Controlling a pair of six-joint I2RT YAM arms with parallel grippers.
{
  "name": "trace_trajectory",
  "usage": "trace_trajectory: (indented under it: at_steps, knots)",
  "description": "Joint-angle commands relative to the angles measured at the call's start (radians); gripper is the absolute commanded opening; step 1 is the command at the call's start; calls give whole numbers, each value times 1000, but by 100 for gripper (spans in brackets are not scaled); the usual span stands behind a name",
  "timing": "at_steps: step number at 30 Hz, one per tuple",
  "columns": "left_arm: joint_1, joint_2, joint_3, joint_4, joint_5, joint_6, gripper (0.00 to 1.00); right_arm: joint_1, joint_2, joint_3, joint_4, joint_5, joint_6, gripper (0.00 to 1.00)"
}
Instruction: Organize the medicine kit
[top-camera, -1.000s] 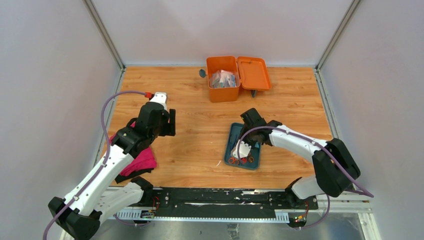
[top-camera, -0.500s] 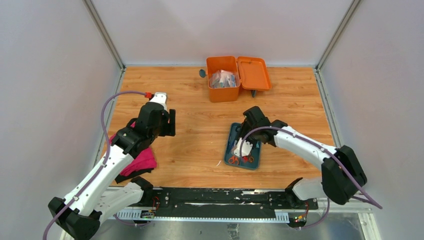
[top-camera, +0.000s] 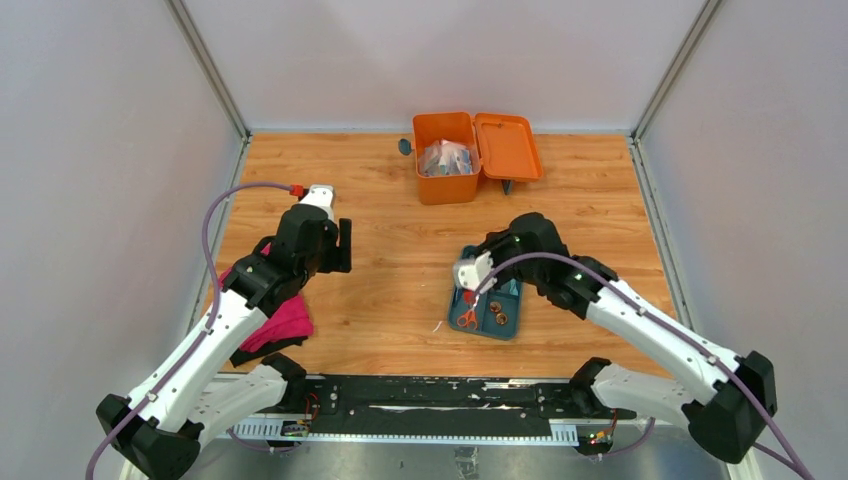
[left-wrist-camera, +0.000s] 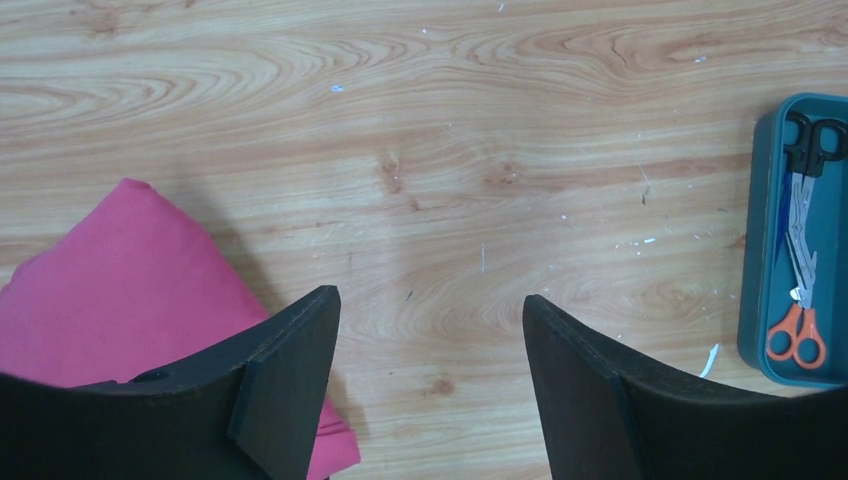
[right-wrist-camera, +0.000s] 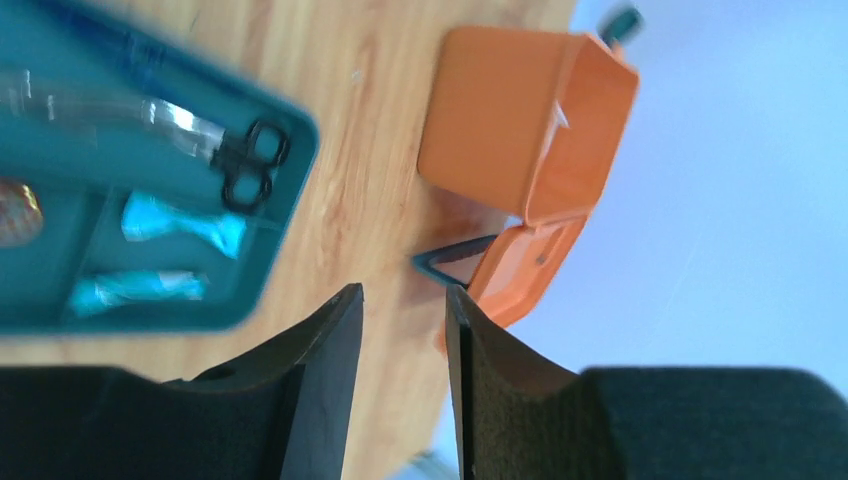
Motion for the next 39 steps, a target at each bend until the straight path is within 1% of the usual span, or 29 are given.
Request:
trace_trajectory:
  at_steps: [1, 2, 3, 4, 5, 6, 8, 10, 11, 12, 13, 15, 18, 20, 24, 26, 30, 32, 34, 39]
  knots:
    - [9, -9, -6, -7, 35, -13, 73, 31, -102, 33, 204, 40, 784, 40]
    - [9, -10, -6, -10, 44, -20, 73, 31, -122, 32, 224, 82, 951, 39]
    - [9, -15, -7, -14, 54, -28, 73, 32, -143, 29, 229, 148, 1044, 39]
    - [10, -17, -8, -15, 65, -35, 73, 32, -161, 31, 218, 209, 1201, 40]
    - [9, -21, -11, -17, 73, -44, 73, 33, -176, 39, 188, 272, 1314, 40]
    - [9, -25, -15, -19, 83, -50, 74, 31, -184, 53, 143, 339, 1437, 41]
    - [9, -29, -19, -23, 96, -67, 74, 31, -181, 105, -9, 447, 1667, 44]
    - [10, -27, -22, -28, 107, -88, 74, 27, -157, 164, -170, 472, 1832, 47]
    - [9, -28, -24, -29, 112, -97, 74, 23, -134, 193, -249, 470, 1908, 51]
    - [9, -26, -24, -29, 117, -108, 74, 16, -122, 221, -319, 456, 1968, 53]
    - [9, -22, -25, -28, 127, -123, 75, 3, -91, 248, -398, 431, 2029, 57]
    - [9, -15, -26, -25, 143, -143, 75, -11, -65, 255, -486, 403, 2129, 59]
    - [9, -1, -32, -18, 175, -167, 75, -56, -55, 220, -507, 288, 2182, 60]
    - [8, 10, -37, -18, 187, -178, 75, -73, -52, 206, -510, 259, 2207, 61]
    - [9, 19, -41, -19, 189, -198, 75, -80, -67, 178, -505, 290, 2255, 61]
    - [9, 20, -36, -14, 183, -204, 76, -85, -63, 179, -498, 280, 2261, 62]
    - [8, 70, -4, 59, 209, -212, 77, -85, -50, 190, -496, 257, 2262, 62]
    - [9, 138, 44, 104, 228, -214, 77, -85, -61, 171, -494, 253, 2274, 62]
    - [9, 235, 128, 141, 231, -213, 77, -86, -85, 132, -478, 239, 2289, 62]
    - [9, 526, 380, 218, 195, -215, 76, -85, -169, 32, -436, 197, 2311, 62]
